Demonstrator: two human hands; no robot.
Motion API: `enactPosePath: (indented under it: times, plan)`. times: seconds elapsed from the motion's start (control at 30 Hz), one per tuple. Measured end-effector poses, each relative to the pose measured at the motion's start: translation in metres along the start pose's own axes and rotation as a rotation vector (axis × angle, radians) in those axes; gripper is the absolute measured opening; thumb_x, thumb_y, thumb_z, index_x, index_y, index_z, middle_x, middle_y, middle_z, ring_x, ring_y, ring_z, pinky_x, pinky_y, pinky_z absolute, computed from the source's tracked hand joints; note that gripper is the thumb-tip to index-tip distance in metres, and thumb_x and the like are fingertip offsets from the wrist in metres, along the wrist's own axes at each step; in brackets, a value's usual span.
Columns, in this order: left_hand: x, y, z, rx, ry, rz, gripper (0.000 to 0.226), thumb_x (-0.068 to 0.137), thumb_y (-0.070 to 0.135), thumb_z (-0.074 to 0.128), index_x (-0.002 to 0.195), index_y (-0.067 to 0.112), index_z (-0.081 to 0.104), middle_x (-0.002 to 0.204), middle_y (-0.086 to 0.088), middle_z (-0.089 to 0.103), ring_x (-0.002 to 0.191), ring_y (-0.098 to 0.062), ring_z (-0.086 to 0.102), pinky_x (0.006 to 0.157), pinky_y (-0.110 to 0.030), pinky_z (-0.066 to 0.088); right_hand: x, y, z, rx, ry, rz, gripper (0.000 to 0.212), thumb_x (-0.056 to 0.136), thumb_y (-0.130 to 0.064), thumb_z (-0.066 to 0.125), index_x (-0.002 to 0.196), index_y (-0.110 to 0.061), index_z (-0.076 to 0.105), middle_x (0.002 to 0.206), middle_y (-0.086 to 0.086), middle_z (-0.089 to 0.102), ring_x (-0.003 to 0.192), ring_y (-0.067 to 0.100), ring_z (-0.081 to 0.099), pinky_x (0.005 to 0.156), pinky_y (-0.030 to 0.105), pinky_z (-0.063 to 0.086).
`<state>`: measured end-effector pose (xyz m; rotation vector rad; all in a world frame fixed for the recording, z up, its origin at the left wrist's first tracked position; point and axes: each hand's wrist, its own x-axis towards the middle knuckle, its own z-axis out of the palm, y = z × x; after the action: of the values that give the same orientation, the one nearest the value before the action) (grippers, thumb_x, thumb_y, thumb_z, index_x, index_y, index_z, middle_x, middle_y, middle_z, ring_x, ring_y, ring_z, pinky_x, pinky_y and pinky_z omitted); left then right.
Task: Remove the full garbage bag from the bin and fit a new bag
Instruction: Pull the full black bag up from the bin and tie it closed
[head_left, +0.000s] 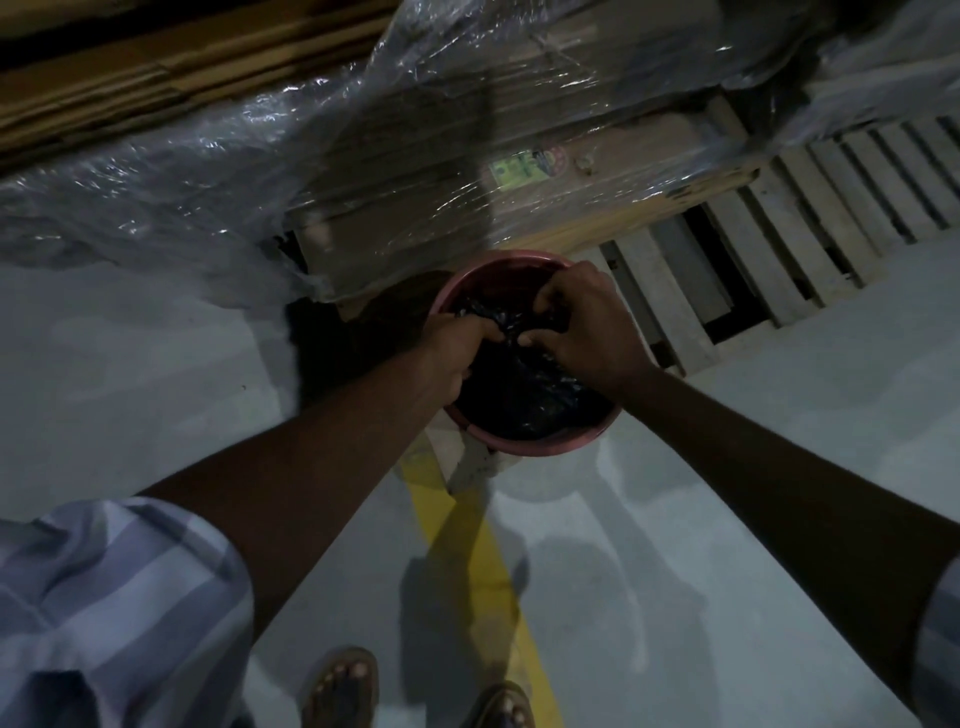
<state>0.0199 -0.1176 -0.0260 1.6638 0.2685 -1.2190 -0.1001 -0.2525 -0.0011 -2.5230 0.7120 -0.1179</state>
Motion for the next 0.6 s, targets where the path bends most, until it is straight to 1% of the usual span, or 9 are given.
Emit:
enactPosePath:
  times: [0.07, 0.13, 0.23, 0.27, 0.3, 0.37, 0.43, 0.53, 0.6]
  plan:
    - [-0.002, 0.000, -0.002, -0.008, -0.023, 0.004, 0.042, 0.079, 0.011, 0.076, 0.119, 0.016, 0.071, 0.113, -0.010, 0.074, 0.098, -0.026, 0.068, 0.075, -0.032, 0.053, -0.008, 0.001, 0.005, 0.011, -0.021, 0.052, 0.023, 0.077, -0.043, 0.087, 0.083, -0.026, 0.073, 0.099, -0.012, 0.070, 0.096, 0.007, 0.064, 0.086, 0.028, 0.050]
    - [-0.002, -0.001, -0.002, -0.011, -0.053, 0.020, 0.035, 0.079, 0.011, 0.077, 0.113, 0.019, 0.071, 0.112, -0.009, 0.075, 0.103, -0.027, 0.069, 0.077, -0.033, 0.055, -0.014, 0.003, 0.012, 0.140, -0.106, 0.129, 0.018, 0.083, -0.043, 0.083, 0.083, -0.027, 0.077, 0.093, -0.010, 0.076, 0.085, -0.001, 0.065, 0.079, 0.019, 0.046]
    - [-0.002, -0.004, -0.001, -0.002, -0.072, 0.055, 0.019, 0.081, 0.008, 0.076, 0.095, 0.020, 0.073, 0.095, -0.007, 0.077, 0.084, -0.023, 0.072, 0.052, -0.021, 0.055, -0.015, 0.003, 0.019, 0.203, -0.111, 0.150, 0.015, 0.085, -0.038, 0.083, 0.090, -0.024, 0.081, 0.090, -0.010, 0.076, 0.080, -0.009, 0.062, 0.075, 0.006, 0.038]
    - [-0.001, -0.005, -0.001, 0.006, -0.071, 0.065, 0.017, 0.081, 0.008, 0.076, 0.094, 0.019, 0.074, 0.092, -0.007, 0.077, 0.080, -0.022, 0.072, 0.049, -0.020, 0.054, -0.015, 0.003, 0.020, 0.203, -0.104, 0.141, 0.014, 0.086, -0.036, 0.083, 0.090, -0.022, 0.082, 0.089, -0.010, 0.076, 0.079, -0.010, 0.061, 0.074, 0.003, 0.037]
    - [-0.001, -0.006, 0.000, 0.011, -0.070, 0.075, 0.018, 0.081, 0.008, 0.076, 0.096, 0.017, 0.075, 0.093, -0.009, 0.078, 0.080, -0.023, 0.073, 0.053, -0.023, 0.057, -0.015, 0.002, 0.020, 0.207, -0.096, 0.131, 0.013, 0.087, -0.033, 0.082, 0.091, -0.021, 0.083, 0.089, -0.009, 0.076, 0.078, -0.010, 0.062, 0.075, 0.003, 0.039]
    - [0.000, -0.007, 0.000, 0.010, -0.075, 0.114, 0.025, 0.080, 0.008, 0.079, 0.105, 0.014, 0.077, 0.100, -0.012, 0.080, 0.091, -0.029, 0.076, 0.076, -0.035, 0.064, -0.015, 0.001, 0.018, 0.240, -0.082, 0.130, 0.013, 0.092, -0.029, 0.078, 0.095, -0.017, 0.084, 0.091, -0.006, 0.079, 0.079, -0.005, 0.066, 0.080, 0.011, 0.046]
    - [0.000, -0.009, -0.001, 0.019, -0.090, 0.177, 0.027, 0.081, 0.011, 0.084, 0.108, 0.012, 0.078, 0.100, -0.011, 0.082, 0.097, -0.029, 0.078, 0.090, -0.042, 0.062, -0.015, 0.002, 0.013, 0.259, -0.072, 0.161, 0.014, 0.094, -0.026, 0.076, 0.095, -0.016, 0.084, 0.090, -0.004, 0.080, 0.081, 0.002, 0.070, 0.082, 0.017, 0.049]
    - [0.000, -0.012, -0.007, 0.009, -0.116, 0.245, 0.021, 0.084, 0.015, 0.086, 0.105, 0.011, 0.080, 0.094, -0.010, 0.083, 0.093, -0.026, 0.080, 0.094, -0.046, 0.062, -0.015, 0.010, 0.007, 0.247, -0.046, 0.231, 0.011, 0.092, -0.023, 0.076, 0.088, -0.015, 0.083, 0.077, -0.009, 0.074, 0.070, -0.008, 0.064, 0.070, 0.007, 0.046]
    - [0.000, -0.014, -0.010, 0.025, -0.109, 0.282, 0.023, 0.086, 0.017, 0.085, 0.109, 0.013, 0.080, 0.097, -0.010, 0.083, 0.096, -0.028, 0.080, 0.098, -0.050, 0.061, -0.015, 0.015, 0.003, 0.221, -0.036, 0.267, 0.011, 0.090, -0.022, 0.077, 0.085, -0.013, 0.081, 0.073, -0.010, 0.070, 0.068, -0.007, 0.063, 0.069, 0.010, 0.046]
